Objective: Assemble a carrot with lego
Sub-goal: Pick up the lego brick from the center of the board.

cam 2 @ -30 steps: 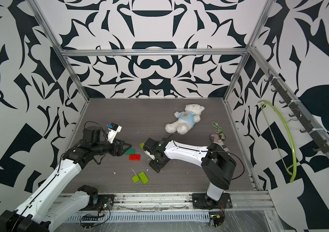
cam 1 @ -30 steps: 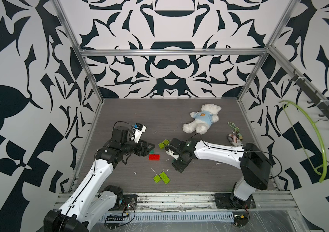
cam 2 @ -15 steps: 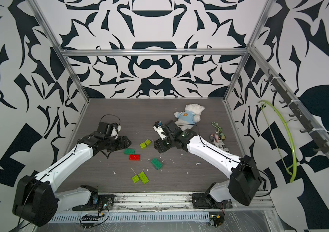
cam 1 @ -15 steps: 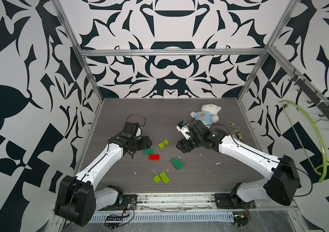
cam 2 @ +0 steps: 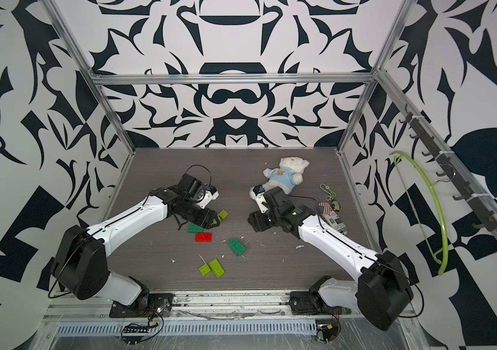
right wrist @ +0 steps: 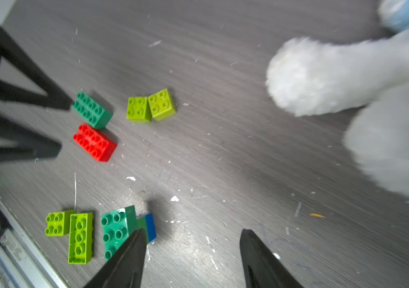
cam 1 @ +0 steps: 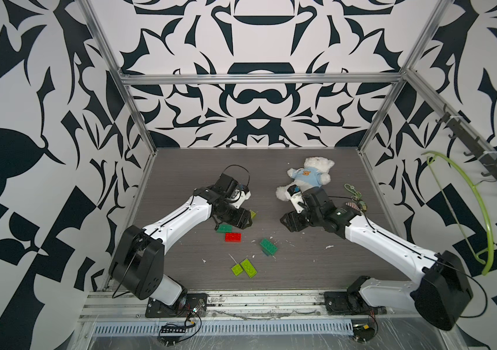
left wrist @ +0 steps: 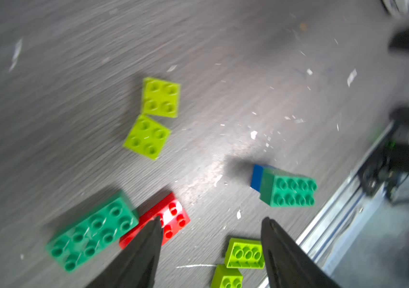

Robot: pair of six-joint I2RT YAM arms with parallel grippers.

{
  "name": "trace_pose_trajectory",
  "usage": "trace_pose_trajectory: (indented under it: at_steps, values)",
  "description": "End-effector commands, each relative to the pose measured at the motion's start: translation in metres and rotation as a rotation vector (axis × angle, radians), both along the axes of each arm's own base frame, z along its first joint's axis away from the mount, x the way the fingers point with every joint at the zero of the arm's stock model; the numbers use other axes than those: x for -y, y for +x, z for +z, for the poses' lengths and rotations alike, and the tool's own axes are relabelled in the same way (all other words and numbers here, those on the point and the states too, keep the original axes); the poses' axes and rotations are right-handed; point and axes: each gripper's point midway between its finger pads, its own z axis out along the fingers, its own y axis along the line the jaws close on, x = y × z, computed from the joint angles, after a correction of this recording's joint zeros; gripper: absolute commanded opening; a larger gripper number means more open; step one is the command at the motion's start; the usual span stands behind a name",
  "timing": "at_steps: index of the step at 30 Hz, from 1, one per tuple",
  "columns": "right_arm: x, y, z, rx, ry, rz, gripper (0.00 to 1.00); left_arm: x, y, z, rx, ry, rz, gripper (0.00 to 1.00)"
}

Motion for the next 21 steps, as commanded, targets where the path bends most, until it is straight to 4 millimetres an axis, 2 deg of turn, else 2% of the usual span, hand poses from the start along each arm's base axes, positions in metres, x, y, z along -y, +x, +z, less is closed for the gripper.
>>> trace_pose_trajectory:
  at_steps: [1,3,5,9,12,17,21]
  values:
    - [0.001,0.003,0.019,0.064,0.064,-0.004,0.65,-0.024,-0.017,-0.016,0.155,0.170,-0.371,0.73]
    - [0.001,0.003,0.022,0.073,0.076,0.000,0.64,-0.036,-0.025,-0.029,0.131,0.243,-0.487,0.73]
    - [-0.001,0.002,0.022,0.073,0.083,0.006,0.64,-0.037,-0.032,-0.036,0.077,0.249,-0.566,0.73]
    - [-0.005,0.002,0.019,0.062,0.091,0.023,0.64,-0.037,-0.030,-0.057,0.056,0.282,-0.706,0.73]
    - [-0.005,0.000,0.018,0.052,0.092,0.028,0.63,-0.035,-0.024,-0.069,0.084,0.292,-0.766,0.73]
    - [-0.002,-0.001,0.019,0.065,0.083,0.023,0.63,-0.025,-0.019,-0.076,0.144,0.254,-0.796,0.74]
    - [-0.002,0.000,0.017,0.060,0.079,0.023,0.63,-0.028,-0.015,-0.086,0.175,0.289,-0.822,0.72]
